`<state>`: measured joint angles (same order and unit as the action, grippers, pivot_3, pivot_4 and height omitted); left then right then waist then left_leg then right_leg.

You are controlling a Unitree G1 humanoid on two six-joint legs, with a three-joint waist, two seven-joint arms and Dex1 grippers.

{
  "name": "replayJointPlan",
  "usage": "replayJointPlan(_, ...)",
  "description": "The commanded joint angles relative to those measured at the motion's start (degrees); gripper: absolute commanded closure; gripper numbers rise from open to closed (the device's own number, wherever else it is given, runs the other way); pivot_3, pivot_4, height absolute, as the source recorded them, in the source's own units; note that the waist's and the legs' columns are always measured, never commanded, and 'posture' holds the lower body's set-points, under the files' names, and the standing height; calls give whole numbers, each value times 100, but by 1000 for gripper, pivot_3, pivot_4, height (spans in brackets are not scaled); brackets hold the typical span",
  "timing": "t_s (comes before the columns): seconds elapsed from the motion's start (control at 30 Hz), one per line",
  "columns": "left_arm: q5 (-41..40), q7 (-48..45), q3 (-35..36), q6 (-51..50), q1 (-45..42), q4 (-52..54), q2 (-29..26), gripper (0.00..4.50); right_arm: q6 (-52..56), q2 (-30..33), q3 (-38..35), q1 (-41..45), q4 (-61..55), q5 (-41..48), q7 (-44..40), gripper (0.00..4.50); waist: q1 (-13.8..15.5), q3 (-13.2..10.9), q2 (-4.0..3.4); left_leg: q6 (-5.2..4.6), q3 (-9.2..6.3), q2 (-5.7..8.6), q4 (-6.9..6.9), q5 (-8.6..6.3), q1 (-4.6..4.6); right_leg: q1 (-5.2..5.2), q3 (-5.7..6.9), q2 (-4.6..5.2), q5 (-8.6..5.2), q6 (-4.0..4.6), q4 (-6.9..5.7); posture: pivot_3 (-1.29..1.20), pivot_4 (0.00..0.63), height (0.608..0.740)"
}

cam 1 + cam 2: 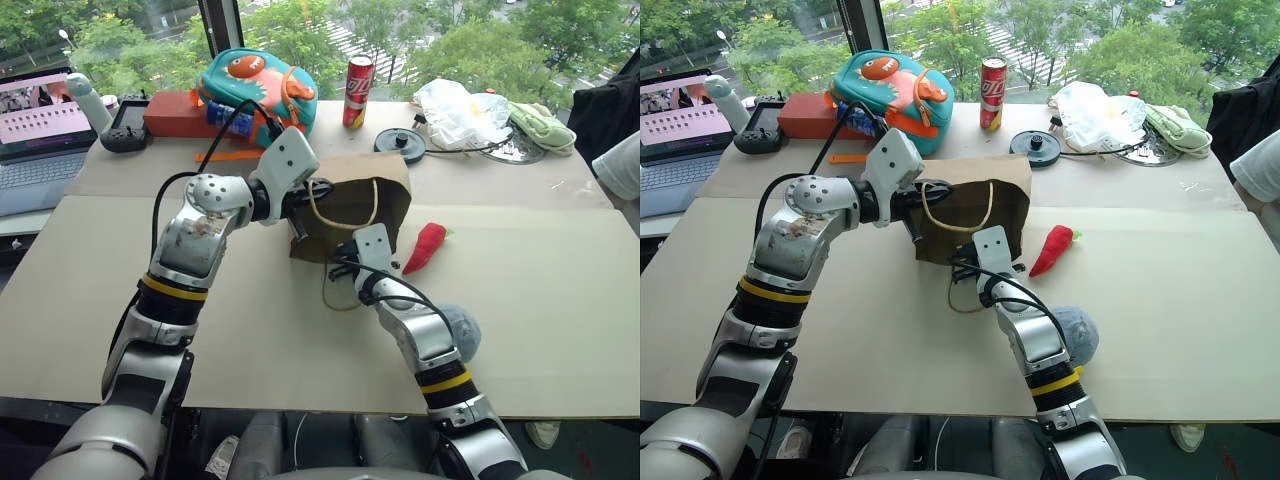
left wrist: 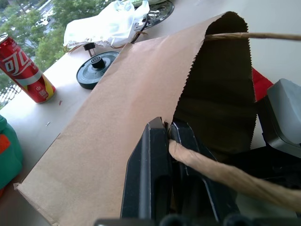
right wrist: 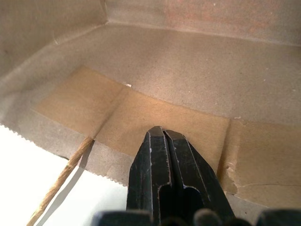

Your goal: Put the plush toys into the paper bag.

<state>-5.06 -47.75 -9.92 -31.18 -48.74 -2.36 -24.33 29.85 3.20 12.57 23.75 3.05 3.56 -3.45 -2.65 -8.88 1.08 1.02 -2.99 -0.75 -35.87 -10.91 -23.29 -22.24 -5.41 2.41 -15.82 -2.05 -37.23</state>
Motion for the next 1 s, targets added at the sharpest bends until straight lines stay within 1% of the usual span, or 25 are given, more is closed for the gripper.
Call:
replayJointPlan(0.03, -149, 23, 146, 19, -165, 104, -2, 4321, 220, -35, -45, -62, -81, -54, -59, 4489, 1, 0, 0, 0, 0, 0, 0, 0, 0, 0, 0, 0, 0, 0, 0, 0, 150, 739)
replayJointPlan(0.27, -217, 52, 72, -17, -57, 186, 0, 4321, 203, -64, -47, -63, -189, -108, -159, 4489, -1, 0, 0, 0, 0, 0, 0, 0, 0, 0, 0, 0, 0, 0, 0, 0, 150, 739)
replayJointPlan(0.33, -211, 73, 37, -31, -9, 185, 5, 4321, 179, -65, -106, -106, -519, -42, -210, 4489, -1, 0, 0, 0, 0, 0, 0, 0, 0, 0, 0, 0, 0, 0, 0, 0, 150, 739)
replayJointPlan(0.5, -109, 205, 2, -11, -26, 98, 0, 4321, 631, 165, -270, -617, -1991, 163, -422, 4489, 6, 0, 0, 0, -1, 0, 1, 0, -10, -5, 0, 1, 0, 0, 3, 0, 150, 739)
replayJointPlan(0.63, -96, 241, -28, 37, -10, 43, -12, 4321, 1326, 357, -640, -963, -3377, 482, -552, 4489, 18, 0, 0, 0, -1, 2, -1, 0, -12, -4, 0, 2, 0, 0, 4, 0, 150, 739)
replayJointPlan(0.77, -100, 250, -39, 81, 2, -4, -25, 4321, 2170, 598, -1244, -1101, -4602, 894, -621, 4489, 16, 0, 0, 0, -3, 1, -2, 0, -10, -3, 1, 1, -1, -1, 3, 0, 150, 739)
replayJointPlan(0.87, -86, 249, -59, 133, 25, -46, -28, 4321, 2851, 1005, -1852, -1416, -5354, 1123, -750, 4489, 17, 0, 0, 0, -3, 1, -1, 0, -8, -2, 2, 0, -1, -2, 4, 0, 150, 739)
replayJointPlan(0.93, -86, 254, -72, 160, 40, -66, -25, 4321, 3360, 1230, -2237, -1680, -5752, 1269, -826, 3914, 24, 0, 0, 0, -3, 1, 0, 0, -9, -1, 2, 0, -2, -2, 7, 0, 150, 739)
replayJointPlan(0.97, -87, 254, -76, 168, 45, -69, -27, 4321, 3570, 1278, -2393, -1764, -5888, 1363, -853, 3771, 27, 0, 0, 0, -3, 1, 0, 0, -12, -2, 2, 1, -2, -3, 9, 0, 150, 739)
replayJointPlan(1.0, -90, 256, -80, 173, 44, -77, -20, 4321, 3779, 1423, -2509, -1906, -6067, 1459, -961, 3387, 26, 0, 0, 0, -2, 1, 0, 0, -12, -2, 2, 1, -2, -2, 10, 0, 150, 739)
